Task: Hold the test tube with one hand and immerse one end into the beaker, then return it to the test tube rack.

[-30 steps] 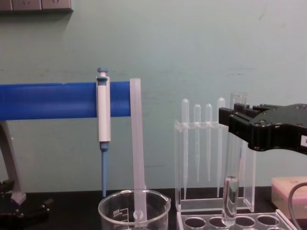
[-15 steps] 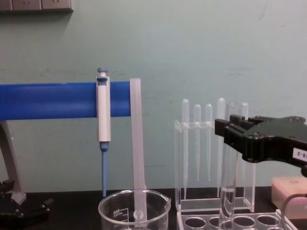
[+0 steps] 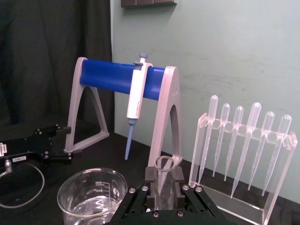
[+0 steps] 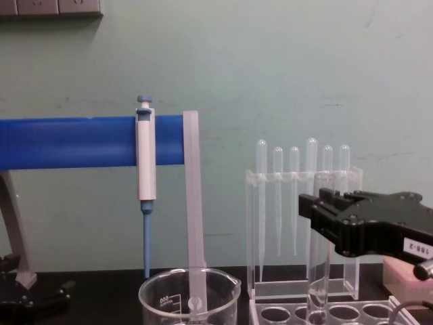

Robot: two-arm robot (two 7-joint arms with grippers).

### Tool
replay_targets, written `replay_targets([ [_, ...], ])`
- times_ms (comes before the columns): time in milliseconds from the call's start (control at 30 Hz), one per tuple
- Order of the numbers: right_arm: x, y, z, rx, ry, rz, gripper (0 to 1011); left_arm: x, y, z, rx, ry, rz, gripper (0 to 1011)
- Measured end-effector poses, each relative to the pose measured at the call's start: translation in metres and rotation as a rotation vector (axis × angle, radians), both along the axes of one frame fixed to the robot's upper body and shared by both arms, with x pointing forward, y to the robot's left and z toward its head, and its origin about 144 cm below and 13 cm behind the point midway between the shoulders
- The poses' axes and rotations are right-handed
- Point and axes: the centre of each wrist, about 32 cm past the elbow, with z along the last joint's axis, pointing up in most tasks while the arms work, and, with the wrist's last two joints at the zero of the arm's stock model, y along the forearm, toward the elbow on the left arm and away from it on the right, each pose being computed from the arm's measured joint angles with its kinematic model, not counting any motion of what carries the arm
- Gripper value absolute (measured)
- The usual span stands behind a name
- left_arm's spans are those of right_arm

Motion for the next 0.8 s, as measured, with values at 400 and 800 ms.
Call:
replay_targets([
  [400, 0.003, -0.001, -0.013, 0.005, 0.033, -0.010, 225, 0.000, 0.000, 0.000, 0.000, 0.000, 0.000, 1000],
  [800, 0.005, 0.001, -0.015, -0.015, 0.049, -0.007, 420, 0.000, 0.000, 0.000, 0.000, 0.000, 0.000, 1000],
])
